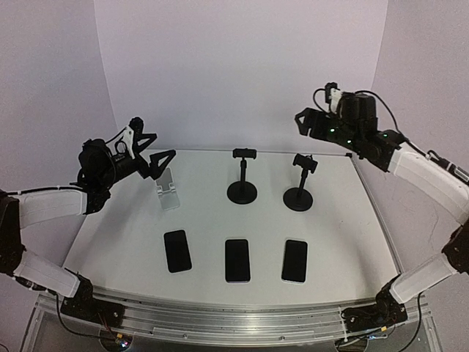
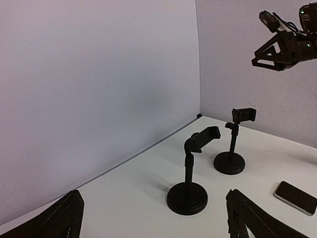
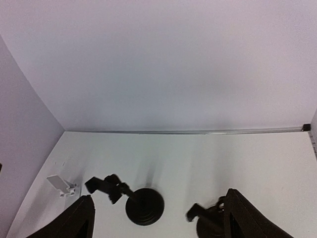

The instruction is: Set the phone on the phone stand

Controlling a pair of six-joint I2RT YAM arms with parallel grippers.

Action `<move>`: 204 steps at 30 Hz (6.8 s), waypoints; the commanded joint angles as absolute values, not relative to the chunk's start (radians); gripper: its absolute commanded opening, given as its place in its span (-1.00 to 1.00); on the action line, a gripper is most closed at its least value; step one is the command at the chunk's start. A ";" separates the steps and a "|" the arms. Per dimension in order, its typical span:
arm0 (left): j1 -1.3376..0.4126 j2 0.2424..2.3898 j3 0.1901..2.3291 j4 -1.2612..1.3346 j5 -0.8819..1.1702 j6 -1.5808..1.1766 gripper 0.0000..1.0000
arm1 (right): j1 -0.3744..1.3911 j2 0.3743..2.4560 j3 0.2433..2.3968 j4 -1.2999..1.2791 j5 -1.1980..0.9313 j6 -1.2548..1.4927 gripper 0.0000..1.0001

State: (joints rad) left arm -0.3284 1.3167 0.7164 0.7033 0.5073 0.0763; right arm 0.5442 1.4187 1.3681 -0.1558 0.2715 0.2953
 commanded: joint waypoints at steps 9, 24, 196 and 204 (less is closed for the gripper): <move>-0.344 1.493 0.827 0.864 0.613 -0.129 1.00 | 0.816 1.777 1.108 0.729 0.304 0.129 0.53; -0.345 1.506 0.845 0.878 0.547 -0.110 0.99 | 0.797 2.341 1.354 1.204 0.610 -0.103 0.37; -0.445 1.242 0.877 0.472 0.800 -0.424 -0.90 | 1.344 2.196 2.156 -0.251 1.037 0.240 -0.20; -0.443 1.230 0.855 0.553 0.845 -0.448 -1.00 | 1.309 2.139 2.070 -0.235 0.972 0.237 -0.07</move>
State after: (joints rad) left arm -0.4454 1.2358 0.8364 0.4622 0.8216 -0.4249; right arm 1.3280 2.1935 2.0929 -0.3116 1.0062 0.2617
